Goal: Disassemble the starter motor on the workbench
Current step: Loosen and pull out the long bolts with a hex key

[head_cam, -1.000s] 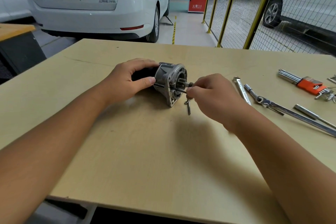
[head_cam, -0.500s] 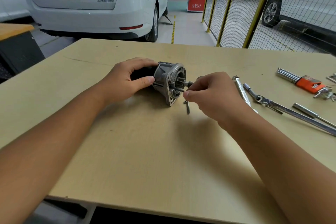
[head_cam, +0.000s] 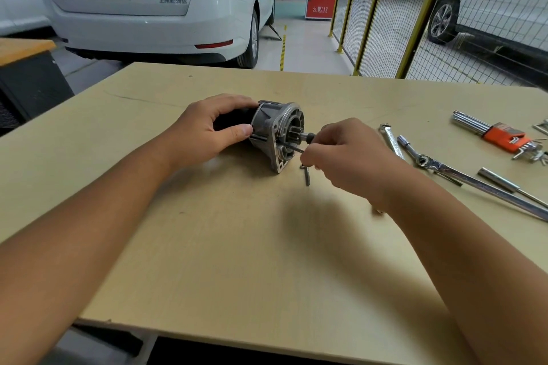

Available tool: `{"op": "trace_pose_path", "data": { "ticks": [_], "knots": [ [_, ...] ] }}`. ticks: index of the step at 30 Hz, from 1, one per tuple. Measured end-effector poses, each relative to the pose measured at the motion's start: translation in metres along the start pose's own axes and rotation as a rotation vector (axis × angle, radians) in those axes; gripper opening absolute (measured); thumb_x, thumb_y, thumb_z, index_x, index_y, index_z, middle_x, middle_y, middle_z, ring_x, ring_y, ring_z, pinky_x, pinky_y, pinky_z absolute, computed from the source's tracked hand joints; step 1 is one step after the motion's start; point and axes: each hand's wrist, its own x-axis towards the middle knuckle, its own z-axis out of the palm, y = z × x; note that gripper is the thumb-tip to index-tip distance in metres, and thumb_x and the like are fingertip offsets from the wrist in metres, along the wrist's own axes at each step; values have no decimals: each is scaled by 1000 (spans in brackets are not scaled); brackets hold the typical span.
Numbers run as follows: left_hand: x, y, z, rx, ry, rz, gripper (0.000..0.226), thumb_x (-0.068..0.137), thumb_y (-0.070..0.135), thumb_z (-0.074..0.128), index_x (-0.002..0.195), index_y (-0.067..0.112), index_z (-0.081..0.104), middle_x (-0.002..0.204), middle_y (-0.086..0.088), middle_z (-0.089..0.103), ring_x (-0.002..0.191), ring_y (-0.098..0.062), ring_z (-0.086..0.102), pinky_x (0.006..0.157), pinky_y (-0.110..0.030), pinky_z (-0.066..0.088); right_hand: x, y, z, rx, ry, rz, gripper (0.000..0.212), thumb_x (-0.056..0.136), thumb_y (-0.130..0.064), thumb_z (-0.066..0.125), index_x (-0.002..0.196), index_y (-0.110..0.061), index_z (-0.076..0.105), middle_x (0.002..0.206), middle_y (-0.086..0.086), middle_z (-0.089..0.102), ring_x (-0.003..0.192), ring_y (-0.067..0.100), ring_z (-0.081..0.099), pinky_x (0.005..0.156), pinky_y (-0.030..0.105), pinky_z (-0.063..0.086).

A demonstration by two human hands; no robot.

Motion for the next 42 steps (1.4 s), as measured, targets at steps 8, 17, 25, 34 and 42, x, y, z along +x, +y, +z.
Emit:
{"op": "trace_pose_path", "data": {
  "ticks": [8,17,25,34,42],
  "knots": [
    [1,-1,0,-6,-2,7,41,90,36,70,128,49,63,133,27,62,131,2,55,113,-19,38,-1,-1,-1,-169,54,-114,26,86,-26,77,61,-29,70,63,-9,65,54,-9,56,39,7,34],
    [0,0,0,-18,-5,2,41,90,35,70,128,46,64,134,22,64,130,0,56,114,-25,40,-3,-1,3,-86,111,-54,23,82,-29,81,63,-19,73,55,-5,62,44,1,52,34,10,30],
    [0,0,0,-17,-8,-3,41,90,34,70,128,46,64,134,23,64,131,1,56,114,-25,40,1,0,6,8,90,59,23,87,-18,61,73,-5,72,59,5,57,47,16,42,39,21,31],
    [0,2,0,-13,-12,-11,41,89,34,69,130,41,64,135,17,65,130,-1,56,114,-25,40,3,3,2,-47,113,0,21,86,-23,75,65,-21,71,53,-11,57,36,-2,48,33,11,30],
    [0,1,0,-15,-11,-2,41,89,34,70,127,48,63,134,22,64,130,1,56,112,-18,39,3,6,3,-6,129,-10,17,83,-23,81,68,-21,74,48,-19,60,44,-5,53,34,10,31]
  ]
}}
